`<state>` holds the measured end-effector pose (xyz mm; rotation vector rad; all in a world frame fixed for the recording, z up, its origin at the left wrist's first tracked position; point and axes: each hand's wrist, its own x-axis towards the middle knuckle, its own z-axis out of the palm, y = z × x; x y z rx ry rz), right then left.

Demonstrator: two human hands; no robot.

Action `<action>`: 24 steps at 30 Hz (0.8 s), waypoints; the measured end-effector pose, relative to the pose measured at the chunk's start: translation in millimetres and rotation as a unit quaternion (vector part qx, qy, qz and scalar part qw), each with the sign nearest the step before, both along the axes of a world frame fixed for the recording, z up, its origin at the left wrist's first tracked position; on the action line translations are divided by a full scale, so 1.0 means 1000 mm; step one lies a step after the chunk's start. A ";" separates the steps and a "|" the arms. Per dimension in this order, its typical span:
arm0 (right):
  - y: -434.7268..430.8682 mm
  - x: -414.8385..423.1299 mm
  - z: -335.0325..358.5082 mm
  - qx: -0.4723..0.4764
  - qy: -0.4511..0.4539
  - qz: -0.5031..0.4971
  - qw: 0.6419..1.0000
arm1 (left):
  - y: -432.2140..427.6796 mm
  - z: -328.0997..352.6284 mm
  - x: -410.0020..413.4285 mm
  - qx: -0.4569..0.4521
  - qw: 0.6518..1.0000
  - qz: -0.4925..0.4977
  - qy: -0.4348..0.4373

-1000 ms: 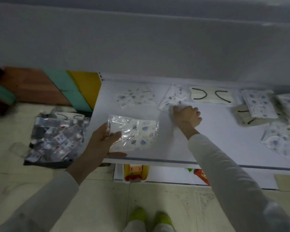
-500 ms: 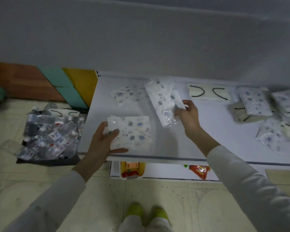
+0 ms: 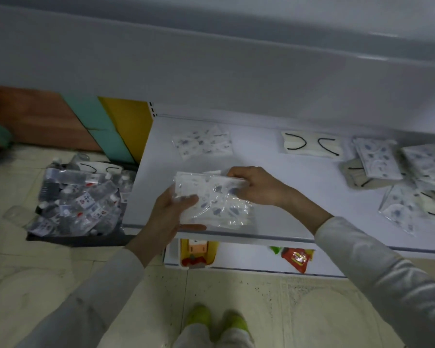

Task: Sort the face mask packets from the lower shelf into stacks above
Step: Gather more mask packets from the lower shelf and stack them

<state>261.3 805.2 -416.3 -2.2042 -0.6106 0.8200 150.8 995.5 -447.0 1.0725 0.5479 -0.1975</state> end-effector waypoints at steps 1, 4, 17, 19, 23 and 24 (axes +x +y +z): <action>0.006 0.001 -0.001 0.000 0.002 -0.001 1.000 | 0.005 -0.002 -0.003 0.007 1.000 0.003 -0.004; 0.024 0.015 -0.013 0.044 -0.028 -0.114 0.992 | 0.026 -0.008 -0.013 0.019 0.999 0.020 -0.029; 0.110 0.103 -0.101 -0.251 -0.146 -0.375 0.880 | 0.101 -0.006 -0.049 0.088 0.991 0.088 -0.056; 0.114 0.108 -0.102 -0.237 -0.117 -0.393 0.881 | 0.103 -0.009 -0.051 0.090 0.990 0.092 -0.057; 0.106 0.114 -0.107 -0.164 -0.050 -0.433 0.885 | 0.102 -0.017 -0.050 0.083 0.989 0.114 -0.040; 0.102 0.113 -0.106 -0.157 -0.052 -0.427 0.889 | 0.100 -0.019 -0.048 0.082 0.990 0.113 -0.039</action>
